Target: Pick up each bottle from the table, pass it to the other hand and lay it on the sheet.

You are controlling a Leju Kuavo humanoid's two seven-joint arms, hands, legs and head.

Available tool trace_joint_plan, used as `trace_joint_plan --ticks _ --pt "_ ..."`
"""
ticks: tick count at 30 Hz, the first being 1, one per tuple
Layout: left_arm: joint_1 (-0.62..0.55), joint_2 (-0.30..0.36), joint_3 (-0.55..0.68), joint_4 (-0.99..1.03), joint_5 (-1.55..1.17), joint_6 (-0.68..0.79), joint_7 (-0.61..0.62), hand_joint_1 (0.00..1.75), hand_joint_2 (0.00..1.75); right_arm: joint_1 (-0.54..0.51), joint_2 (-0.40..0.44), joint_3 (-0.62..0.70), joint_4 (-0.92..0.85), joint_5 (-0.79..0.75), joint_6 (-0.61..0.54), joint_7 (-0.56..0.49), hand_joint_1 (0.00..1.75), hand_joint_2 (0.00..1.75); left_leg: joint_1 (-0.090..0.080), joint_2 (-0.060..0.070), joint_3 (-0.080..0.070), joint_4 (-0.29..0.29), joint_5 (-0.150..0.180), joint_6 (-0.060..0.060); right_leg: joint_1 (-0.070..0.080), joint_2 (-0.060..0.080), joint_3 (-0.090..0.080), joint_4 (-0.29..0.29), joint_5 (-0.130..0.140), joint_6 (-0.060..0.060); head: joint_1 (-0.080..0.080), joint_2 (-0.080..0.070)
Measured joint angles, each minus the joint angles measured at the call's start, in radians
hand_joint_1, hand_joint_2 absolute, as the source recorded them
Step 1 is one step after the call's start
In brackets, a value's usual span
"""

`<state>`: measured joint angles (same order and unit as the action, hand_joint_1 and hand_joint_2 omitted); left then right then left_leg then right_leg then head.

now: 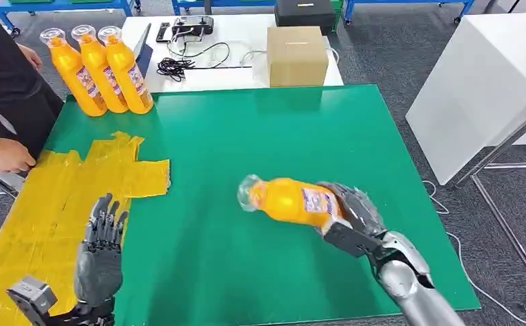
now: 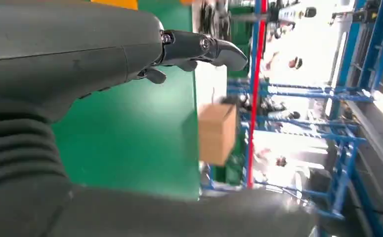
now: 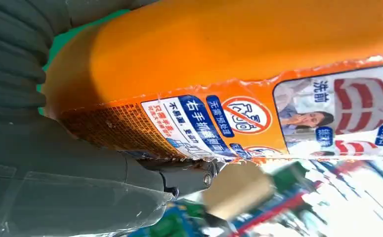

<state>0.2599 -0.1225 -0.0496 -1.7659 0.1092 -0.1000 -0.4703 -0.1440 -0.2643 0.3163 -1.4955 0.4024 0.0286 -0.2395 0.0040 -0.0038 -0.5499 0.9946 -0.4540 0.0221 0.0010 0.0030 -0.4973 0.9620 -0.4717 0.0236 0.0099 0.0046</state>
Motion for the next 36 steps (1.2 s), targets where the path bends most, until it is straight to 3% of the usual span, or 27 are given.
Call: trace_joint_plan --ticks 13,24,36 --pt "-0.018 -0.027 -0.106 0.000 0.074 -0.002 -0.001 0.00 1.75 -0.086 0.129 0.084 -0.038 -0.050 -0.050 0.037 1.75 1.75 -0.001 -0.002 -0.003 0.000 0.001 0.001 -0.002 -0.002 -0.002 0.000 0.000 0.000 0.000 0.000" --pt "-0.074 -0.027 -0.201 0.016 0.033 0.093 -0.044 0.00 1.75 -0.181 0.254 0.180 0.092 -0.069 -0.087 0.061 1.75 1.75 0.000 -0.002 -0.003 0.000 0.001 0.000 -0.001 -0.002 -0.003 0.000 0.000 0.000 0.000 0.000" --pt "-0.081 -0.027 -0.214 0.022 0.032 0.100 -0.049 0.00 1.75 -0.206 0.292 0.212 0.145 -0.065 -0.089 0.070 1.75 1.75 -0.001 -0.002 -0.006 0.000 0.001 0.000 -0.001 -0.002 -0.005 0.000 0.000 0.000 0.000 0.000"
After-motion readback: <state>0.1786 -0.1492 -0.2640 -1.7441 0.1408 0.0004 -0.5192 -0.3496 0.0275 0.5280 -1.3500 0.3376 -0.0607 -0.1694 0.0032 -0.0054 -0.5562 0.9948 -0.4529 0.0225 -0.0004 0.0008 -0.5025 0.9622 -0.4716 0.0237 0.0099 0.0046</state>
